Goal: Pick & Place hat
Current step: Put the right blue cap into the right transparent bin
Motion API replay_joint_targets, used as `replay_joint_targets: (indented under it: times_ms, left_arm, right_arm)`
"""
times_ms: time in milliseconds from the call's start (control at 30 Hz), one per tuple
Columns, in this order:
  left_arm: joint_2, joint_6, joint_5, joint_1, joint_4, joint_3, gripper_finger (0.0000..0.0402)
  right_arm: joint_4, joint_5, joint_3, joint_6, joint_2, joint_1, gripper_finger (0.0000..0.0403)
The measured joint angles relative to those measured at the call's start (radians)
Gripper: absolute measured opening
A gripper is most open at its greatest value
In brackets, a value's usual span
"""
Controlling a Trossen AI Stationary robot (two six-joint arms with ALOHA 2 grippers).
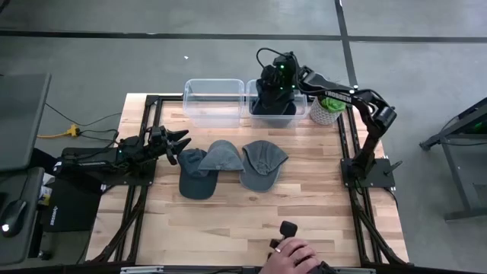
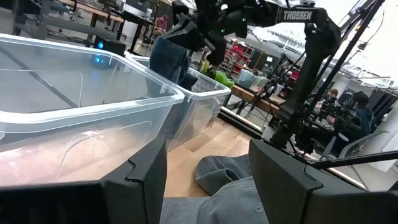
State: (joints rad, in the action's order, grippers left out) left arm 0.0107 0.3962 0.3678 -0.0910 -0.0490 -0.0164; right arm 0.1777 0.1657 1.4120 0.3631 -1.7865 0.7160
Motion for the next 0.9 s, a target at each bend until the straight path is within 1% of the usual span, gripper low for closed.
replay_joint_targets:
  times_ms: [67,200,333,400,467,567,667,800,900]
  left_arm:
    - [0.000,0.000,0.000,0.000,0.000,0.000,0.0193]
    - [0.000,0.000,0.000,0.000,0.000,0.000,0.0193]
    - [0.000,0.000,0.000,0.000,0.000,0.000,0.0193]
    - [0.000,0.000,0.000,0.000,0.000,0.000,0.0193]
    - [0.000,0.000,0.001,0.000,0.000,0.000,0.0193]
    - [0.000,0.000,0.001,0.000,0.000,0.000,0.0193]
    - [0.000,0.000,0.001,0.000,0.000,0.000,0.0193]
    - [0.000,0.000,0.001,0.000,0.000,0.000,0.0193]
    - [0.000,0.000,0.001,0.000,0.000,0.000,0.0193]
  right_arm:
    - [0.000,-0.042,0.000,0.006,-0.018,0.005,0.0001]
    - [-0.001,-0.177,-0.001,0.004,-0.017,0.009,0.0000]
    - [0.020,-0.239,-0.001,-0.029,0.024,-0.003,0.0000]
    - [0.032,-0.222,-0.001,-0.024,0.045,-0.012,0.0000]
    - [0.057,-0.177,0.001,-0.023,0.067,-0.021,0.0000]
    - [0.136,-0.127,0.001,-0.030,0.100,-0.034,0.0000]
    - [0.244,-0.116,0.001,-0.027,0.129,-0.045,0.0000]
    - [0.450,-0.123,0.002,-0.045,0.142,-0.037,0.0000]
    - [0.476,-0.081,-0.012,-0.033,0.139,-0.019,0.0000]
